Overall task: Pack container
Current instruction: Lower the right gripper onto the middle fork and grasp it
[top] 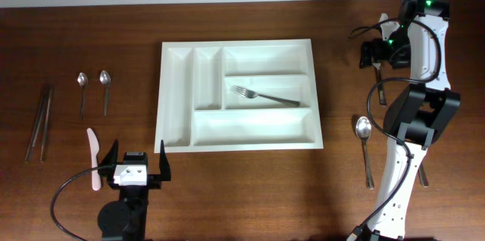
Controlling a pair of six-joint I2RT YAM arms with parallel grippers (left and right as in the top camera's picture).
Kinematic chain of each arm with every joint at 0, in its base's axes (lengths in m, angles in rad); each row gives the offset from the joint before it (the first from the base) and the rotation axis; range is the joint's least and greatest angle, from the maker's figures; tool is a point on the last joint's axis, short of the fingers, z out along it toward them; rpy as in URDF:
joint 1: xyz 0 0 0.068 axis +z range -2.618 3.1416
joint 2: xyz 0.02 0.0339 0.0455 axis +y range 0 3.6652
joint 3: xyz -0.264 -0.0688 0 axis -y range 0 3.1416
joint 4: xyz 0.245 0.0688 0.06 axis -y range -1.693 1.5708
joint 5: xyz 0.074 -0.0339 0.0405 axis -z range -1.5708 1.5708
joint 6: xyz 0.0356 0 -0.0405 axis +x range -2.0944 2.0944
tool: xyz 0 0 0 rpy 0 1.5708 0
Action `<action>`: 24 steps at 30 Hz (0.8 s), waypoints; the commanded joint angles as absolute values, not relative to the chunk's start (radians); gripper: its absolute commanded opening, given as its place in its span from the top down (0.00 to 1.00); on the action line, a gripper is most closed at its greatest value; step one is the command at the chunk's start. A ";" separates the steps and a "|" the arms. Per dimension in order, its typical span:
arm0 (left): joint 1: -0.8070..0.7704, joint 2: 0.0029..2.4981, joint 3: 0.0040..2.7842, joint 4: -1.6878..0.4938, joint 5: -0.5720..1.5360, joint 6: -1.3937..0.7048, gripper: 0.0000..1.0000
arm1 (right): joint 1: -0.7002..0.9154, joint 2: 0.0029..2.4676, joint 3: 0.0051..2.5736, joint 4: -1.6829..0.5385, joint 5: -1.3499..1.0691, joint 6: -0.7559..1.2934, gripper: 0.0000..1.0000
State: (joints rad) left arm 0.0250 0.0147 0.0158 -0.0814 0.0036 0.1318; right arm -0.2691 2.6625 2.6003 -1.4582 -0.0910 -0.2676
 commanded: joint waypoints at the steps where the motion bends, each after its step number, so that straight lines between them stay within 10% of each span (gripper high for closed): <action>1: 0.029 0.007 0.009 -0.082 0.001 0.145 0.01 | -0.278 2.677 2.580 -1.460 -0.070 -0.284 0.01; 24: 0.029 0.007 0.009 -0.082 0.001 0.145 0.01 | -0.277 2.677 2.446 -1.386 -0.067 -0.284 0.04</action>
State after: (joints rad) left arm 0.0250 0.0147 0.0154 -0.0814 0.0036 0.1318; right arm -0.2695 2.6629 2.4748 -1.3998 -0.0612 -0.2733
